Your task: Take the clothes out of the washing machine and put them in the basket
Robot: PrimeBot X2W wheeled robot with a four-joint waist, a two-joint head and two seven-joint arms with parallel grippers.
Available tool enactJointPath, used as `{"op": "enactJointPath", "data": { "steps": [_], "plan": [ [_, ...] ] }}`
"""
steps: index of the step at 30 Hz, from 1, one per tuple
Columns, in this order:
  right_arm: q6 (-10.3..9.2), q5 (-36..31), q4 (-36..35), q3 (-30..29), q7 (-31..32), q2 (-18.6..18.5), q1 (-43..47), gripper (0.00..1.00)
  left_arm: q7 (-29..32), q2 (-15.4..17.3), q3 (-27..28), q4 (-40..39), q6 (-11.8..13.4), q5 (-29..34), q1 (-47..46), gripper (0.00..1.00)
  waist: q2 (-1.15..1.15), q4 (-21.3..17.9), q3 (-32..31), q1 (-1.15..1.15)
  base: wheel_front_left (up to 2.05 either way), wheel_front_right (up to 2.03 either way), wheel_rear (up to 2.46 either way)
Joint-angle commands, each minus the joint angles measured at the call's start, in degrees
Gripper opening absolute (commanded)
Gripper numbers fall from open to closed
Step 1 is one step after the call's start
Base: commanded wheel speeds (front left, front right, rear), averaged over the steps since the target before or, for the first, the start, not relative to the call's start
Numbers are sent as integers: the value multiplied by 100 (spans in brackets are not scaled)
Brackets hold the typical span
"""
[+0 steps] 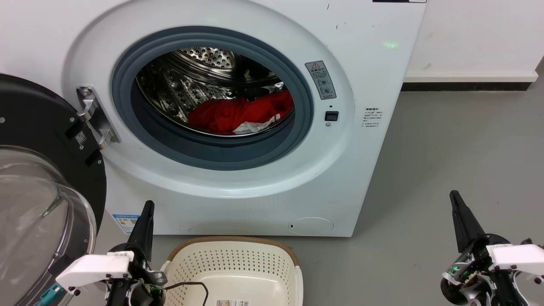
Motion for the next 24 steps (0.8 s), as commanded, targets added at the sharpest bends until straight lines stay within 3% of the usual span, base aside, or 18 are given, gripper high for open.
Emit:
{"op": "enactJointPath", "data": {
  "steps": [1,20,21,24],
  "plan": [
    [-2,-25,7,3,2,21,-72,0,9,-13,10,-2,-12,2,-36,0,0,0,0,0,0,0,0],
    [-2,-25,7,3,1,21,-72,0,8,-13,10,-2,-12,2,-36,0,0,0,0,0,0,0,0],
    [1,1,14,1,0,0,9,100,-2,-1,-4,18,1,0,8,100,0,0,0,0,0,0,0],
    [-1,2,157,11,-2,3,130,100,-5,-15,-26,160,1,-1,139,100,0,0,0,0,0,0,0]
  ]
}}
